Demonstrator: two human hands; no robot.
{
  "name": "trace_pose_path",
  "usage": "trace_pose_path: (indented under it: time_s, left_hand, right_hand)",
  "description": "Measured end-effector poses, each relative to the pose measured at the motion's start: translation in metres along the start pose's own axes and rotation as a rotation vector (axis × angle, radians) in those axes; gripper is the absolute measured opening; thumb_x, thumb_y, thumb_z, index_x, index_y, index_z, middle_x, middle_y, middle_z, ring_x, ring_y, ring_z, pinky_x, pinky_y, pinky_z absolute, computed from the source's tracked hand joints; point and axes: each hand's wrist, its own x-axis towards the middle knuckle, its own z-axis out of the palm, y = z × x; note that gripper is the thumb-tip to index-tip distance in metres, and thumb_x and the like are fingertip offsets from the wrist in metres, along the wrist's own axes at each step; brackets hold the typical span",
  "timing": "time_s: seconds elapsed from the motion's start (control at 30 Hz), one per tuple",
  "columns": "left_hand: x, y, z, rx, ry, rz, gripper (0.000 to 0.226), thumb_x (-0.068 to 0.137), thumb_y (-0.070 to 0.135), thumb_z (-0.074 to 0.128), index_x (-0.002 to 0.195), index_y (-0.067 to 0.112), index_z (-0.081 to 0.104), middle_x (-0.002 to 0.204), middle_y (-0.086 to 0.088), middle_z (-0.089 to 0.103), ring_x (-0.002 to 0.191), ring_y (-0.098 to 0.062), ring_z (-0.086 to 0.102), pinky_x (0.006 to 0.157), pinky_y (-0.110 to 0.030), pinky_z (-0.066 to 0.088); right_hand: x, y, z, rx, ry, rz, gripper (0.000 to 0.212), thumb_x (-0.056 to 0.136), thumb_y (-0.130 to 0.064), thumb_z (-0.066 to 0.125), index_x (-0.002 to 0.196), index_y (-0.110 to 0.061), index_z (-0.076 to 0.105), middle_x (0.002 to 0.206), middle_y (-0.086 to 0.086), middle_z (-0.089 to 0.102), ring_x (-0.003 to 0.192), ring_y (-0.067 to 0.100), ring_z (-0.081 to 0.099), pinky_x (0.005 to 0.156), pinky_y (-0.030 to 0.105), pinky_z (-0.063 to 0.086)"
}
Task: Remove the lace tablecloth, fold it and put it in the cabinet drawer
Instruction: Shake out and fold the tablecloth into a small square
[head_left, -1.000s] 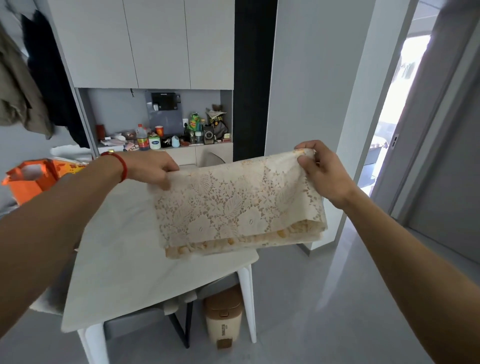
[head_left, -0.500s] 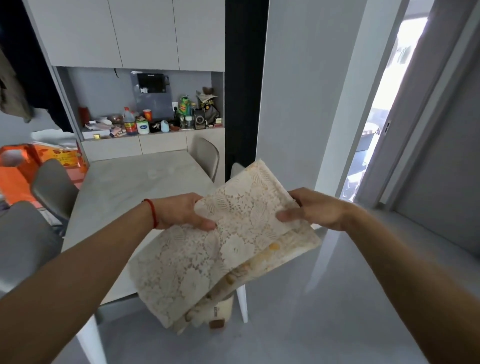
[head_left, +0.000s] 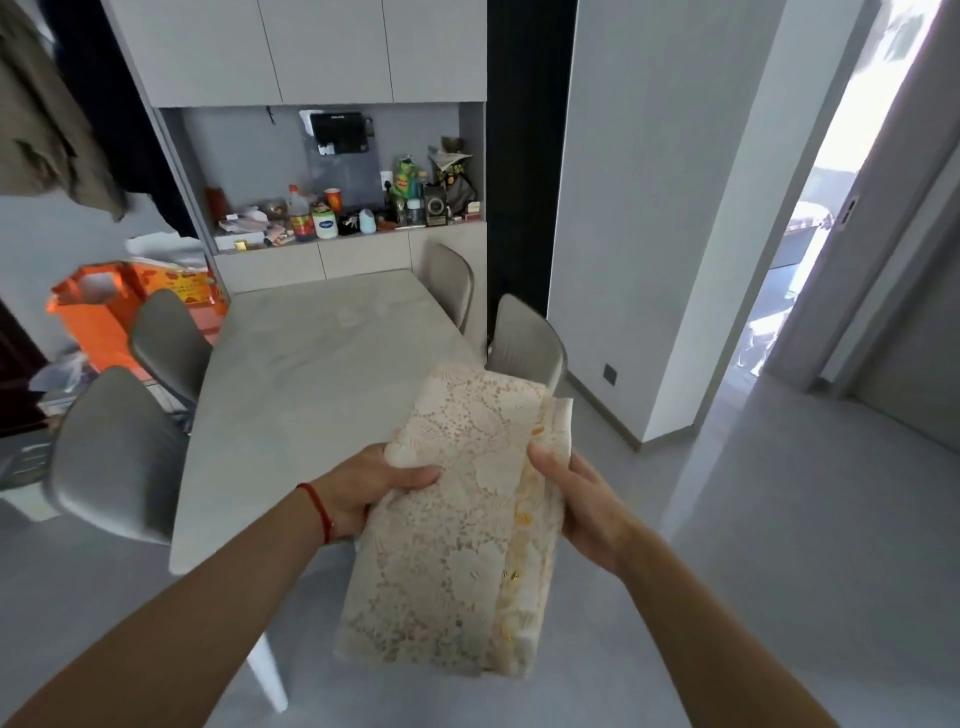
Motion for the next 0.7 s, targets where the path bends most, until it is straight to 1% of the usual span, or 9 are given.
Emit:
trace_pose_path:
  time_s: [0.07,0.13,0.2,0.27,0.37,0.43,0.53,0.6,0.7]
  left_hand:
    - [-0.007,-0.014,0.002,0.011,0.062,0.005,0.075,0.06,0.019,0.098,0.127,0.006,0.069,0.126,-0.017,0.072,0.115,-0.034,0.07,0.101,-0.049,0.055]
    - [-0.015,-0.026,0.004,0.017,0.114,0.013,0.072,0.06,0.02,0.099,0.125,0.006,0.071,0.123,-0.016,0.074,0.112,-0.033,0.072,0.097,-0.048,0.057]
    - [-0.024,-0.03,0.004,-0.022,0.107,0.01,0.062,0.065,0.02,0.096,0.121,0.006,0.073,0.123,-0.017,0.074,0.111,-0.034,0.073,0.091,-0.045,0.06]
    - [-0.033,-0.028,0.001,-0.093,0.077,-0.008,0.055,0.071,0.019,0.092,0.121,0.004,0.073,0.123,-0.02,0.073,0.111,-0.038,0.072,0.086,-0.045,0.061]
    - [-0.043,-0.022,-0.005,-0.147,0.066,-0.028,0.056,0.076,0.016,0.083,0.128,0.003,0.067,0.126,-0.022,0.071,0.113,-0.039,0.07,0.088,-0.047,0.061]
    - [-0.047,-0.022,-0.008,-0.147,0.041,-0.04,0.053,0.082,0.012,0.078,0.132,0.004,0.063,0.128,-0.022,0.07,0.116,-0.04,0.069,0.091,-0.05,0.06]
    - [-0.055,-0.021,-0.014,-0.175,-0.032,-0.069,0.052,0.088,0.009,0.071,0.138,0.004,0.058,0.135,-0.022,0.066,0.123,-0.041,0.064,0.098,-0.052,0.056]
    - [-0.059,-0.019,-0.02,-0.166,-0.081,-0.074,0.056,0.086,0.008,0.072,0.14,0.008,0.057,0.138,-0.02,0.064,0.125,-0.04,0.063,0.097,-0.051,0.057]
    - [-0.064,-0.014,-0.026,-0.125,-0.167,-0.049,0.061,0.083,0.011,0.08,0.14,0.015,0.058,0.14,-0.016,0.064,0.127,-0.037,0.062,0.095,-0.048,0.058]
  right_hand:
    - [-0.003,0.008,0.007,-0.026,-0.007,0.004,0.056,0.091,-0.027,0.08,0.141,-0.014,0.058,0.135,0.016,0.071,0.122,0.038,0.07,0.101,0.058,0.057]
    - [-0.004,0.017,0.016,-0.061,0.061,0.034,0.047,0.09,-0.008,0.08,0.134,-0.008,0.063,0.131,0.019,0.073,0.117,0.038,0.073,0.099,0.06,0.058]
    - [-0.004,0.021,0.021,-0.067,0.113,0.058,0.045,0.088,-0.001,0.079,0.131,-0.002,0.065,0.127,0.019,0.075,0.112,0.037,0.075,0.094,0.057,0.061]
    - [-0.005,0.021,0.02,0.032,0.104,0.057,0.048,0.089,-0.004,0.08,0.133,-0.001,0.063,0.126,0.019,0.075,0.113,0.038,0.074,0.087,0.05,0.064]
    - [-0.01,0.026,0.021,0.151,0.016,0.121,0.051,0.091,-0.016,0.081,0.137,-0.005,0.061,0.133,0.021,0.071,0.121,0.041,0.07,0.093,0.053,0.062]
    - [-0.012,0.033,0.024,0.095,-0.024,0.157,0.051,0.093,-0.013,0.078,0.14,-0.007,0.059,0.135,0.02,0.07,0.123,0.041,0.069,0.097,0.057,0.059]
    - [-0.012,0.033,0.027,0.017,-0.032,0.123,0.047,0.094,-0.009,0.077,0.138,-0.009,0.06,0.134,0.02,0.071,0.122,0.042,0.069,0.096,0.058,0.059]
    - [-0.013,0.027,0.027,-0.009,-0.057,0.108,0.044,0.094,-0.008,0.076,0.136,-0.011,0.062,0.134,0.019,0.071,0.121,0.041,0.07,0.093,0.055,0.061]
    - [-0.016,0.019,0.024,-0.049,-0.091,0.142,0.049,0.093,-0.006,0.077,0.137,-0.018,0.06,0.132,0.012,0.073,0.12,0.035,0.072,0.088,0.046,0.063]
